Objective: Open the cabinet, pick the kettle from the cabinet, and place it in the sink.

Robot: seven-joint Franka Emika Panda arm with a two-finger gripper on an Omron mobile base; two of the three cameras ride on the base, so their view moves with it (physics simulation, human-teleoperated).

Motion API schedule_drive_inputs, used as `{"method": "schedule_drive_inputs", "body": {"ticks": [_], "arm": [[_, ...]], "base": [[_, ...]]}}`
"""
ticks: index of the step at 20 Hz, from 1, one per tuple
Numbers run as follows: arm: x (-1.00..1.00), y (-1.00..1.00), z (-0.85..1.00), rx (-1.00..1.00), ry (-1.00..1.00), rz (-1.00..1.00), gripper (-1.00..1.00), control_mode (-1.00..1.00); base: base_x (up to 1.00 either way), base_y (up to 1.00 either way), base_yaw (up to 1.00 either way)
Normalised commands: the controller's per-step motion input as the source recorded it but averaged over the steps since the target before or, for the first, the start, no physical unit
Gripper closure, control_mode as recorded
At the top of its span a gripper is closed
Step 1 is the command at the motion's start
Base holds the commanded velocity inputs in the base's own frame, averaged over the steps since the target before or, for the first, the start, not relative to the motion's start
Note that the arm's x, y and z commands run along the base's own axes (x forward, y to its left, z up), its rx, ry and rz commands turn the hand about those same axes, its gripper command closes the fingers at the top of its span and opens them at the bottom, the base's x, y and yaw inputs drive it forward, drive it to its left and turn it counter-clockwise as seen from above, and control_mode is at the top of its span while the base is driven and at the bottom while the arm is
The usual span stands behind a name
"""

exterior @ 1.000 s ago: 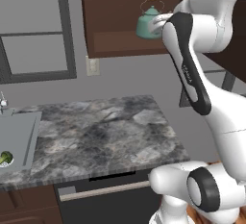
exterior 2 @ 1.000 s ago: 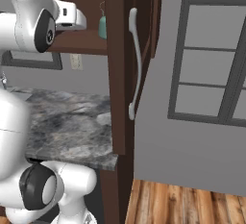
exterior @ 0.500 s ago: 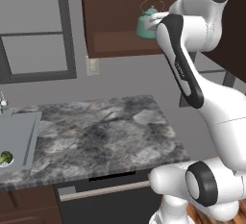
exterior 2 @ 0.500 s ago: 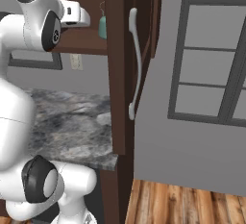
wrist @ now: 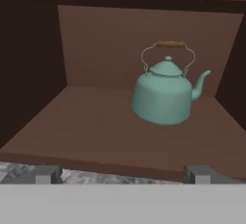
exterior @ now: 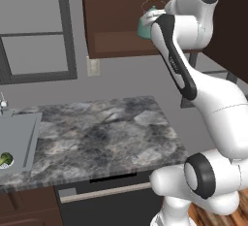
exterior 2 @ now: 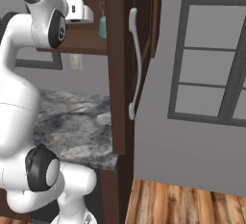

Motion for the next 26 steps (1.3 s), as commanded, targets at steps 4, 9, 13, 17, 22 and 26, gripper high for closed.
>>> {"method": "schedule_drive_inputs", "body": {"ticks": [4,9,13,17,22,26], "arm": [[0.29,0.0,0.06,0.0,-0.07,-0.03,-1.0,-1.0],[0.23,0.0,0.0,0.0,-0.04,-0.03,-1.0,-1.0],[0.27,0.0,0.0,0.0,-0.03,-0.03,-1.0,-1.0],[0.28,0.0,0.03,0.0,-0.07,-0.01,-1.0,-1.0],[0.29,0.0,0.05,0.0,-0.04,-0.01,-1.0,-1.0],[0.26,0.0,0.0,0.0,0.0,-0.01,-1.0,-1.0]], "base": [[0.0,0.0,0.0],[0.0,0.0,0.0],[0.0,0.0,0.0],[0.0,0.0,0.0],[0.0,0.0,0.0],[0.0,0.0,0.0]]}}
